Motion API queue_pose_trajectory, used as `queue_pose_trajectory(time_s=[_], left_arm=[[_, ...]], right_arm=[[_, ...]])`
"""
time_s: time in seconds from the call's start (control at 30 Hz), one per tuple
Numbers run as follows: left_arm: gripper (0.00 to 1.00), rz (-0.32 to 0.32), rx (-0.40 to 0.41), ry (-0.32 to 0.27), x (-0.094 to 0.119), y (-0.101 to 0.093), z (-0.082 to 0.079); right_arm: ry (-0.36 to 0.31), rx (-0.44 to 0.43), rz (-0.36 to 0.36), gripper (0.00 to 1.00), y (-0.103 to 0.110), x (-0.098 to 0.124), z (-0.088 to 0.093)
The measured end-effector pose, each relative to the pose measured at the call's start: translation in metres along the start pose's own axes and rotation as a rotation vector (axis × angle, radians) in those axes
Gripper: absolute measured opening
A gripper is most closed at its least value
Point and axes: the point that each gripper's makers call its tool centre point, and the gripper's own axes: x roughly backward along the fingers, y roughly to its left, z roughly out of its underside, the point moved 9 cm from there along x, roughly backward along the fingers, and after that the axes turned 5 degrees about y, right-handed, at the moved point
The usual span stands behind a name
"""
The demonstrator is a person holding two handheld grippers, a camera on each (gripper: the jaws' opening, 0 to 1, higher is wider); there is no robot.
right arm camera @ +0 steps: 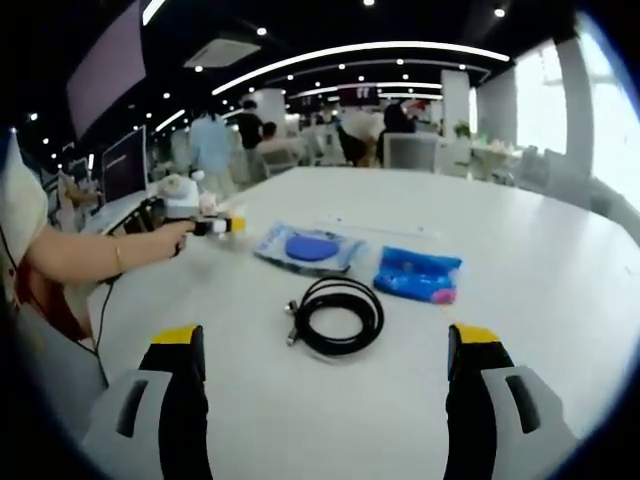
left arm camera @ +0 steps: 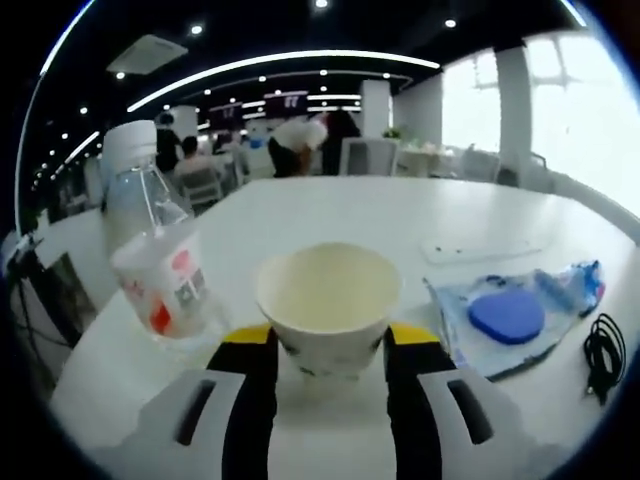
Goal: Arrange the tabletop items into an orderly group along one side of the table until the central work area is clear of visible clutter.
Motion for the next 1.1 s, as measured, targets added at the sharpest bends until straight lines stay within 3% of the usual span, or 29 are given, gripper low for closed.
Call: queue_pose_trajectory(time_s=[0.13,0.87,1.1], left_arm=[[0.39,0.028,0.016,-0.011,-0.003,-0.004,0.0],[0.4,0.044,-0.018,0.004,-0.008,-0.016,0.004],[0.53,0.057,-0.029,-0.004,-0.003,-0.018,0.002]], right_arm=[[0.007,0.002,0.005,1.0,-0.001,0.0,0.001],[0.028,0.004,0.006,1.0,-0.004,0.003,0.005],[0.034,0.003,-0.001,1.0,-0.003,0.003,0.006]])
